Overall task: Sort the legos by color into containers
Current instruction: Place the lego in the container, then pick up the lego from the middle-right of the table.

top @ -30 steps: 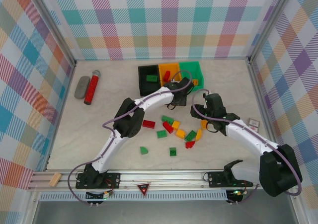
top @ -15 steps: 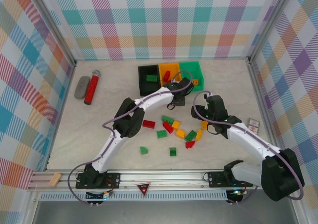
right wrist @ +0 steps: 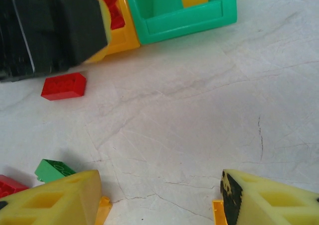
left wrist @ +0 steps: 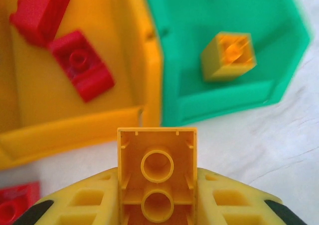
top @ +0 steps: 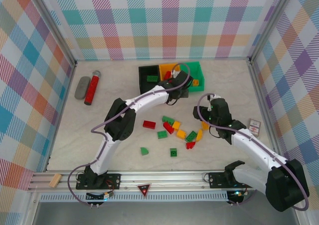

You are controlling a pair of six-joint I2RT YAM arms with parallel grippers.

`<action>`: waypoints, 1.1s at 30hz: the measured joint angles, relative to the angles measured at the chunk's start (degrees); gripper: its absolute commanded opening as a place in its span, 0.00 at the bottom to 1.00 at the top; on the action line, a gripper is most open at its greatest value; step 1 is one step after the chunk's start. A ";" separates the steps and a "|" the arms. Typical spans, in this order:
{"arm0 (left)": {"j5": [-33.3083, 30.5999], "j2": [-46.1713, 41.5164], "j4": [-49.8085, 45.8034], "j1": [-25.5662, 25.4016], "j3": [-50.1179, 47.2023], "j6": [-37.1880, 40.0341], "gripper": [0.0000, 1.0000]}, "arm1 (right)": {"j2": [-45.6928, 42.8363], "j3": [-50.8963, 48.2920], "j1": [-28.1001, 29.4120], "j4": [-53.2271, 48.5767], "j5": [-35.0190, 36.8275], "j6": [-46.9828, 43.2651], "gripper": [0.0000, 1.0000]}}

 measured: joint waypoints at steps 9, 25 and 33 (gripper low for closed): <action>3.10 10.97 8.07 1.60 21.66 -0.55 0.19 | -1.60 -0.44 0.00 0.07 0.70 -0.02 0.65; 10.71 9.09 18.32 5.66 7.41 -6.93 0.90 | -2.08 -0.48 0.00 0.07 0.83 0.00 0.65; 9.44 -10.14 24.57 2.82 -18.75 -6.03 0.90 | 0.68 -0.46 0.00 0.50 -0.28 0.00 0.65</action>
